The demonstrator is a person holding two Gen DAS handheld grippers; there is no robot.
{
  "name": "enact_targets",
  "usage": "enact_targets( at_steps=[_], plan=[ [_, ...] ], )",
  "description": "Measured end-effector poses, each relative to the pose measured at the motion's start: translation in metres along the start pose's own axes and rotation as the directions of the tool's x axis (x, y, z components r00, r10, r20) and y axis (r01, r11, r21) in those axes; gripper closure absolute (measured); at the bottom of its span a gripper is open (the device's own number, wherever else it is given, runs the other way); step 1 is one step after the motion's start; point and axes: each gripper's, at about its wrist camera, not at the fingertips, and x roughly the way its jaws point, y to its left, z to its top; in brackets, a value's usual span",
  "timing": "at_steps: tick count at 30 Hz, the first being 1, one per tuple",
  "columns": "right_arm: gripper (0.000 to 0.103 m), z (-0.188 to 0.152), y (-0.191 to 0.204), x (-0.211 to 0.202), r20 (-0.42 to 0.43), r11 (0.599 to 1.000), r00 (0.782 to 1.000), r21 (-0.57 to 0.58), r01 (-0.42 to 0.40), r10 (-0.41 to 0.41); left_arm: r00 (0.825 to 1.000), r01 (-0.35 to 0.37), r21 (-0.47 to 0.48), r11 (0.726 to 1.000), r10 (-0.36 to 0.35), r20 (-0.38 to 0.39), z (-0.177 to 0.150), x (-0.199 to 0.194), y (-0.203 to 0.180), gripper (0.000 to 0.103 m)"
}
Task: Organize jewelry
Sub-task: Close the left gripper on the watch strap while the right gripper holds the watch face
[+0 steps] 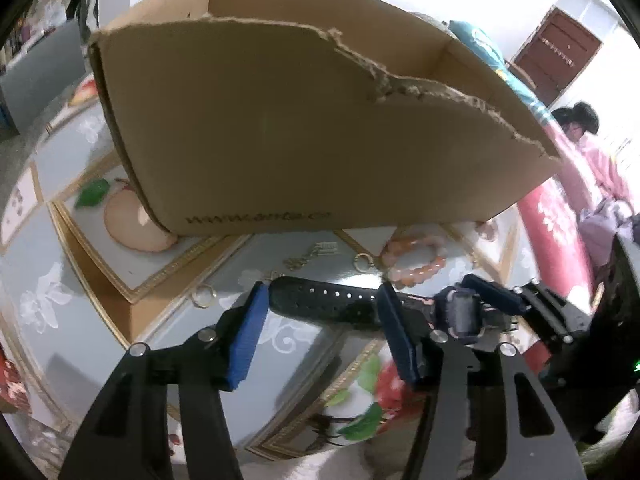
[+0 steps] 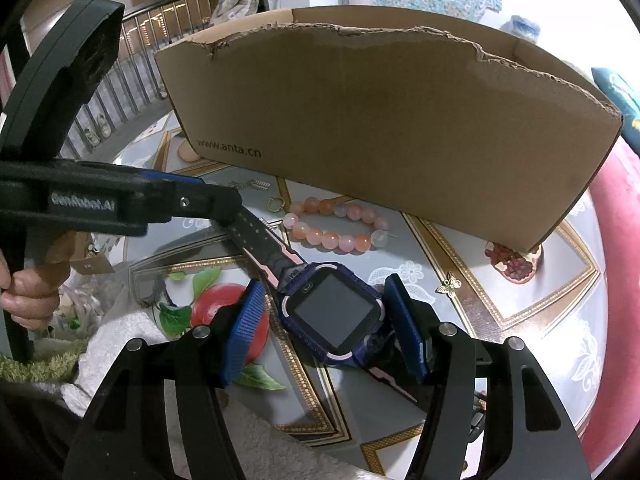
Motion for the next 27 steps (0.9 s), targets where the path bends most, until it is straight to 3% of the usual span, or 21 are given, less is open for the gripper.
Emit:
enact_targets(
  at_steps=[10, 14, 22, 27],
  plan=[
    [0.044, 0.001, 0.0, 0.001, 0.007, 1.0, 1.0, -0.014, 0.001, -0.001, 0.999, 0.04, -0.025, 0.999, -0.041, -0.009, -0.001, -0.005, 0.001, 0.049],
    [0.044, 0.001, 0.001, 0.001, 0.007, 1.0, 1.0, -0.015, 0.001, -0.001, 0.999, 0.037, 0.023, 0.999, -0.037, 0.014, -0.001, -0.011, -0.009, 0.049],
    [0.044, 0.002, 0.003, 0.003, 0.009, 1.0, 1.0, -0.028, 0.005, -0.005, 0.997, -0.008, 0.13, 0.992, -0.001, 0.075, -0.003, -0.021, -0.032, 0.06],
    [0.044, 0.002, 0.003, 0.003, 0.01, 1.0, 1.0, -0.028, 0.005, -0.005, 0.995, -0.052, 0.176, 0.983, 0.036, 0.095, -0.003, -0.017, -0.042, 0.073]
  ],
)
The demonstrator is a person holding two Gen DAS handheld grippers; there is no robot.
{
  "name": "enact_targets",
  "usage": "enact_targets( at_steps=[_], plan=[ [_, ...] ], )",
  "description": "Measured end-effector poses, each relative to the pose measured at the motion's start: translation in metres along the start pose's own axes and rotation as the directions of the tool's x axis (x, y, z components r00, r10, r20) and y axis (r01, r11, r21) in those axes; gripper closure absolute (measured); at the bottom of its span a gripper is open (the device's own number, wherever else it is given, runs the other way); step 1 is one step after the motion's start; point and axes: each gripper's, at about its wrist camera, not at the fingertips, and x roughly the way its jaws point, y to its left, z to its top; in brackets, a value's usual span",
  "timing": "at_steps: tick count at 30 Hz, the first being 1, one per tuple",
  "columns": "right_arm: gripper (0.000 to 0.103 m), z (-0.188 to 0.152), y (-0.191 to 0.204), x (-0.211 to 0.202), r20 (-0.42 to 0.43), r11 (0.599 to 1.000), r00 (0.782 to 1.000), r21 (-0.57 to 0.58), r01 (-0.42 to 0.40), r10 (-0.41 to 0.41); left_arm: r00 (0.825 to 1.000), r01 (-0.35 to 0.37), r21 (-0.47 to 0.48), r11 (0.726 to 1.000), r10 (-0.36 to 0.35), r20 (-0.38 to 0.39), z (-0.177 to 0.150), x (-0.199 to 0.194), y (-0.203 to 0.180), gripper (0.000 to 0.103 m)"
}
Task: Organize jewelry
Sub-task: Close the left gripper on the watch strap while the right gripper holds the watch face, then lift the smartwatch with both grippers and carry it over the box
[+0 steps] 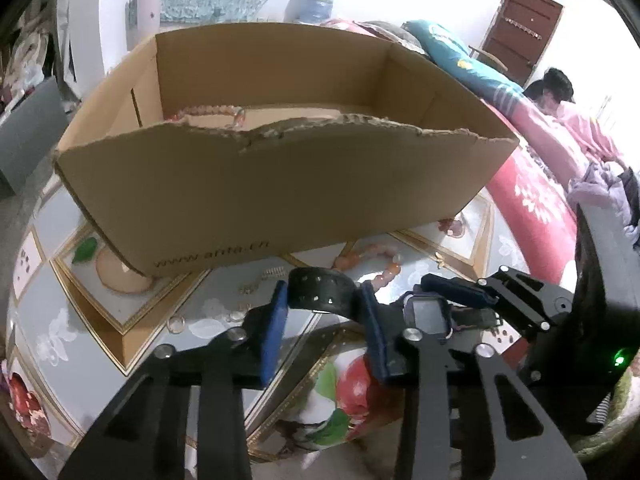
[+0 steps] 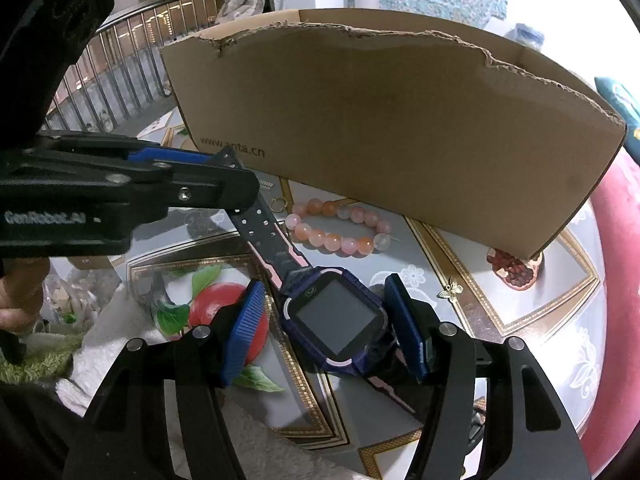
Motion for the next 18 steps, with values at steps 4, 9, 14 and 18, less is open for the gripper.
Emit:
enact_targets(
  at_steps=[4, 9, 14, 18],
  plan=[
    [0.044, 0.0, 0.0, 0.0, -0.001, 1.0, 1.0, 0.001, 0.0, 0.0, 1.0, 0.01, -0.022, 1.0, -0.011, -0.007, 0.0, 0.004, 0.002, 0.08],
    [0.045, 0.001, -0.004, -0.002, -0.01, 0.999, 1.0, 0.031, -0.025, 0.026, 1.0, -0.022, -0.014, 1.0, 0.022, -0.011, -0.005, 0.007, -0.001, 0.085],
    [0.045, -0.001, -0.022, -0.025, 0.006, 0.994, 1.0, 0.106, -0.029, 0.029, 0.999, -0.05, 0.0, 0.999, 0.05, -0.006, -0.01, 0.007, -0.004, 0.085],
    [0.045, -0.015, -0.047, -0.055, -0.001, 0.98, 1.0, 0.198, 0.015, -0.015, 0.998, -0.055, 0.001, 0.998, 0.055, -0.001, -0.012, 0.007, -0.004, 0.085]
  ],
)
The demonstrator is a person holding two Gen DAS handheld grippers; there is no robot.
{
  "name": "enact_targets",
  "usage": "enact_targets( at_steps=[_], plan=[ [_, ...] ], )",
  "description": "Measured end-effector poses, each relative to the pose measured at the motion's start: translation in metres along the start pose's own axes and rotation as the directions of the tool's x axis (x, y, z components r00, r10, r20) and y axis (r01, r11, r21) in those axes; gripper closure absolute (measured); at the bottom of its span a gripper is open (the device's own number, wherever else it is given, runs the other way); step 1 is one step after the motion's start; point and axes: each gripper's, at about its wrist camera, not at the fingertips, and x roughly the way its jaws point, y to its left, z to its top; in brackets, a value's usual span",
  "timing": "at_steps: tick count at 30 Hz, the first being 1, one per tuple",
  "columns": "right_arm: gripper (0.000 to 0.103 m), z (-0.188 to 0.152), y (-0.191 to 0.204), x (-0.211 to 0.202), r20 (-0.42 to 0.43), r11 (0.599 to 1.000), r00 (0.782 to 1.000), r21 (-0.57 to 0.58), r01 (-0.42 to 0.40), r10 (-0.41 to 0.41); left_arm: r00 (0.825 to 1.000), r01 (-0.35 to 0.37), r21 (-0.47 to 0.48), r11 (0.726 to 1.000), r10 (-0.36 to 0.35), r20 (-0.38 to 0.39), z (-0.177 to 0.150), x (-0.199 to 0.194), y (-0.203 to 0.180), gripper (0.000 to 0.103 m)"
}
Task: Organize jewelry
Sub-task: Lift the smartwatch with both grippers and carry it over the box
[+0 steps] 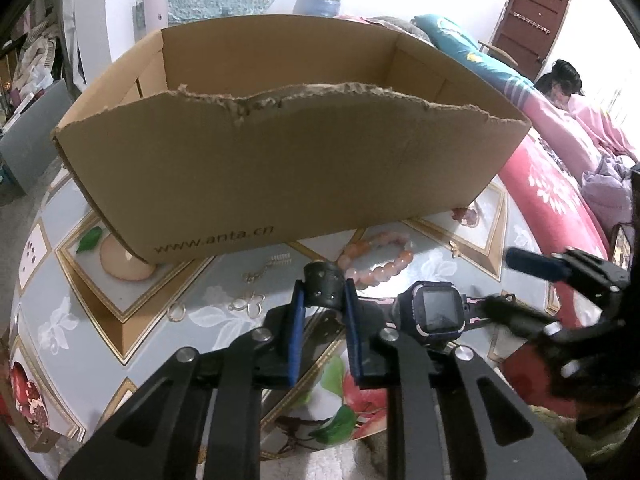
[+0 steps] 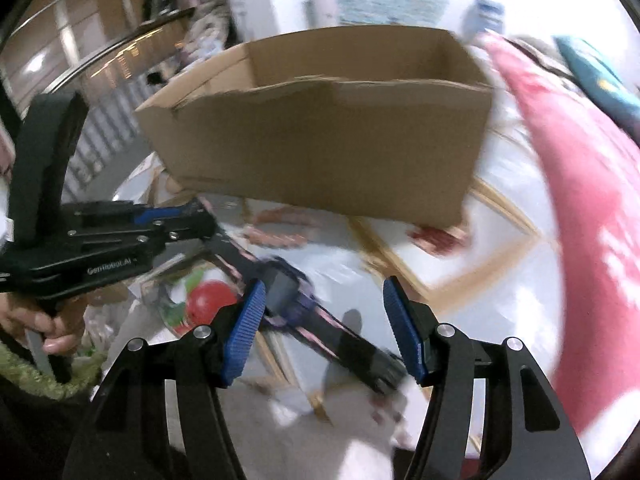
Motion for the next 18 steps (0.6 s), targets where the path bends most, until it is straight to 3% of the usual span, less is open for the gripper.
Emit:
enact_targets(
  at_steps=[6, 10, 12, 18],
  plan=[
    [0.049, -0.021, -0.028, -0.009, -0.076, 0.989, 0.995, 0.127, 0.079, -0.07, 1.0, -0.003, -0.004, 1.0, 0.003, 0.0, -0.003, 0.001, 0.001, 0.085],
    [0.053, -0.03, -0.047, -0.003, -0.097, 0.965, 0.995, 0.26, 0.017, 0.008, 1.0, -0.004, -0.013, 1.0, 0.004, -0.002, -0.005, 0.002, 0.002, 0.085],
    [0.054, -0.029, -0.048, -0.001, -0.088, 0.959, 0.996, 0.285, -0.005, 0.031, 1.0, -0.005, -0.015, 1.0, 0.005, -0.001, -0.005, 0.002, 0.001, 0.085],
    [0.067, -0.029, -0.055, 0.003, -0.075, 0.94, 0.994, 0.338, -0.047, 0.076, 1.0, -0.002, -0.022, 1.0, 0.002, 0.005, -0.006, 0.003, 0.002, 0.085]
  ],
)
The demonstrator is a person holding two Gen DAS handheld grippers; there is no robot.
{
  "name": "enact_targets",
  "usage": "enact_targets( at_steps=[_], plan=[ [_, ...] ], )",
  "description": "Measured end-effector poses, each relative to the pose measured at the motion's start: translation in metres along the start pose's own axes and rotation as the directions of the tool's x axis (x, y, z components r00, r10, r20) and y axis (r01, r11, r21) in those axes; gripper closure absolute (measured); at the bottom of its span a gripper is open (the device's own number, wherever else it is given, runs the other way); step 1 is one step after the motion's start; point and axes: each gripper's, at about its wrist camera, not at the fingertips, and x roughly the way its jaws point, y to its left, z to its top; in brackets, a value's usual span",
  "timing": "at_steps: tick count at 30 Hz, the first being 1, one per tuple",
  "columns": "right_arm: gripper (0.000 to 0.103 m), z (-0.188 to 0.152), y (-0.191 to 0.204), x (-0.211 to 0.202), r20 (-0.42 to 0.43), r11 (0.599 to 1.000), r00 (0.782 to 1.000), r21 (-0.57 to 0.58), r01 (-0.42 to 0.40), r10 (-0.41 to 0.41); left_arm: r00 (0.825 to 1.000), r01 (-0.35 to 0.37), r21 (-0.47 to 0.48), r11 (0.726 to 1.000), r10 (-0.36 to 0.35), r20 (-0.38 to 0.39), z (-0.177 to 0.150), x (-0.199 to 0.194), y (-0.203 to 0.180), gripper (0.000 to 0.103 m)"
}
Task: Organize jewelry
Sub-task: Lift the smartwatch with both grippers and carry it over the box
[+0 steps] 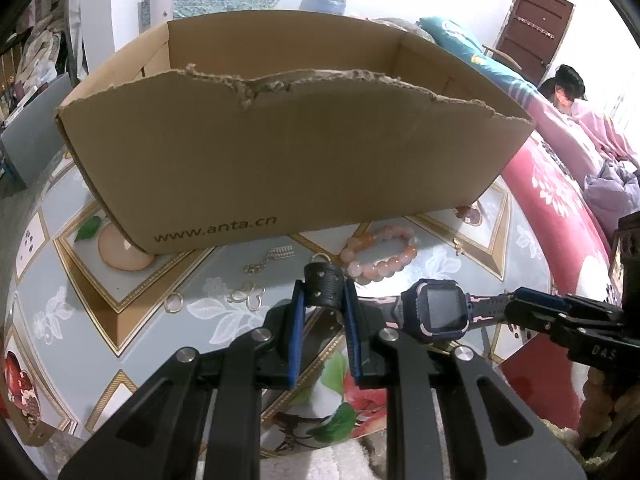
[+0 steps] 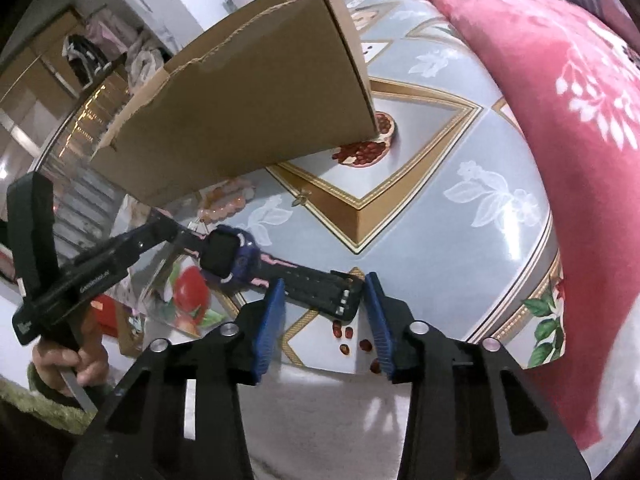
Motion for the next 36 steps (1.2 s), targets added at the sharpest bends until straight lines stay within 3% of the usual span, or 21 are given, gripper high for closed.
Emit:
enact_targets(
  at_steps=[5, 7, 10, 11, 15, 26, 31, 36],
  plan=[
    [0.075, 0.006, -0.007, 0.001, 0.018, 0.997, 0.999, 0.069, -0.034, 0.033, 1.0, -0.004, -0.01, 1.0, 0.004, -0.001, -0.001, 0.001, 0.002, 0.086],
    [0.084, 0.005, -0.014, 0.0, 0.016, 0.987, 0.995, 0.124, -0.1, 0.099, 1.0, -0.001, -0.015, 1.0, 0.001, 0.0, -0.002, 0.001, 0.003, 0.086],
    [0.087, 0.003, -0.026, 0.007, 0.004, 0.937, 0.969, 0.251, -0.241, 0.248, 1.0, -0.004, -0.015, 1.0, 0.004, 0.005, -0.002, 0.0, 0.002, 0.086],
    [0.087, 0.003, -0.025, 0.007, 0.006, 0.938, 0.969, 0.25, -0.242, 0.248, 1.0, -0.003, -0.017, 1.0, 0.003, 0.006, -0.002, -0.001, 0.002, 0.086],
    [0.097, 0.006, -0.014, 0.004, 0.007, 0.96, 0.979, 0.197, -0.2, 0.203, 1.0, -0.002, -0.026, 1.0, 0.002, 0.009, -0.003, -0.001, 0.004, 0.086],
    [0.099, 0.025, 0.024, -0.042, 0.068, 0.989, 0.987, 0.003, -0.148, 0.148, 0.994, 0.061, -0.02, 0.998, -0.059, 0.094, 0.004, -0.042, -0.001, 0.086],
    [0.099, 0.047, 0.045, -0.079, 0.134, 0.985, 0.979, -0.094, -0.144, 0.156, 0.977, 0.135, -0.011, 0.991, -0.132, 0.166, 0.017, -0.082, 0.0, 0.086],
    [0.099, 0.094, 0.074, -0.096, 0.213, 0.969, 0.964, -0.22, -0.113, 0.161, 0.955, 0.161, 0.044, 0.986, -0.167, 0.247, 0.057, -0.114, 0.001, 0.086]
  ],
)
